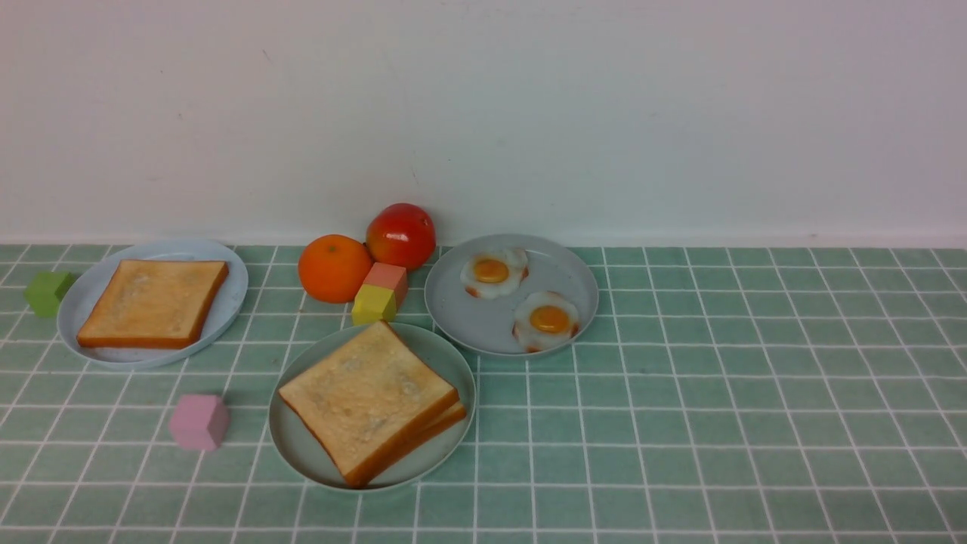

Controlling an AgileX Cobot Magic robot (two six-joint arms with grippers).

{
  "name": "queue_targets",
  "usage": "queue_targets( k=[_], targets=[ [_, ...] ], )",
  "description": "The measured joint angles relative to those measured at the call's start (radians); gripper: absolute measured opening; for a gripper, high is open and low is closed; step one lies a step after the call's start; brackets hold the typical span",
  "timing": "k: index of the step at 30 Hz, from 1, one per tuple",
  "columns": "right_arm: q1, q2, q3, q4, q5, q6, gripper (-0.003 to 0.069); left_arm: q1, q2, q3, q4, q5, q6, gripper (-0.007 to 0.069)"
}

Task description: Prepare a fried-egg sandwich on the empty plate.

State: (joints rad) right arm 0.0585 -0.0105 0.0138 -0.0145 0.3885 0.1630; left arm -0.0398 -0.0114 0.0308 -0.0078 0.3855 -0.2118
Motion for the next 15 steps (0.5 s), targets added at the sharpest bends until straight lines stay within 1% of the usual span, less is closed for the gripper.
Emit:
queue_targets(
  k=[15],
  targets=[
    [0.000, 0.000, 0.000, 0.000, 0.000, 0.000, 0.0108, 0.000, 0.000, 0.000, 0.000, 0.000, 0.000, 0.0020]
  ],
)
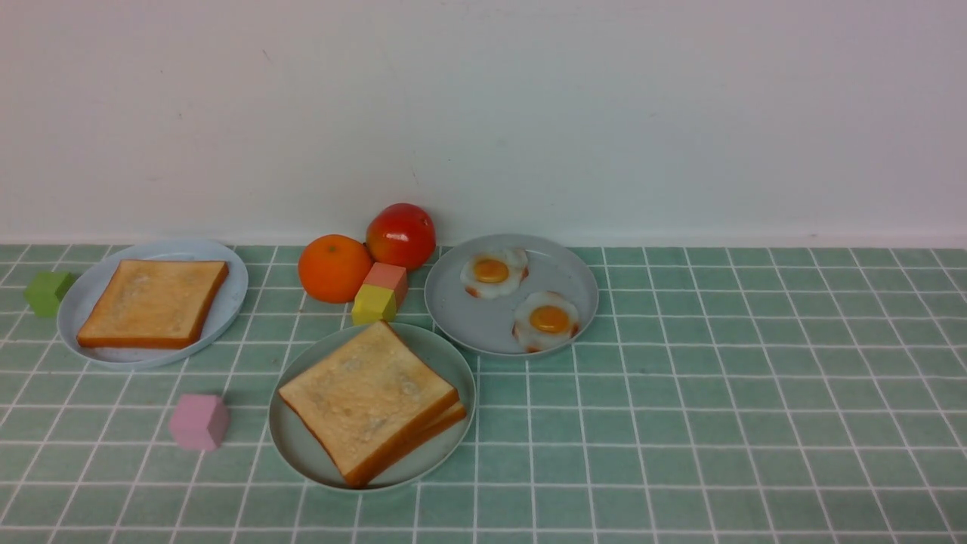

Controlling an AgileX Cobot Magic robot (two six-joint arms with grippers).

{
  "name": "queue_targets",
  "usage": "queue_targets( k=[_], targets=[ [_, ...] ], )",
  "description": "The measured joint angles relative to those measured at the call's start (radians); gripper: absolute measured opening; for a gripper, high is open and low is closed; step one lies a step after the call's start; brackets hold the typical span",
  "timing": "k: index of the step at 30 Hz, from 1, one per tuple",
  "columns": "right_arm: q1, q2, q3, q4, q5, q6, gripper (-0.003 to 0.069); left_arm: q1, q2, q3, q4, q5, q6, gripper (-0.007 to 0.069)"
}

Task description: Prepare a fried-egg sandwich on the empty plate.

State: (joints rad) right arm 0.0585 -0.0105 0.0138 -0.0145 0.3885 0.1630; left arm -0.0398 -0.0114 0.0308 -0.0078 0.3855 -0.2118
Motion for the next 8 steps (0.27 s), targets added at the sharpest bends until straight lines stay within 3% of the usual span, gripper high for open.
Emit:
queue_targets(
  k=[8],
  targets=[
    [0.000, 0.000, 0.000, 0.000, 0.000, 0.000, 0.0118, 0.000, 0.000, 0.000, 0.000, 0.000, 0.000, 0.0024]
  ],
)
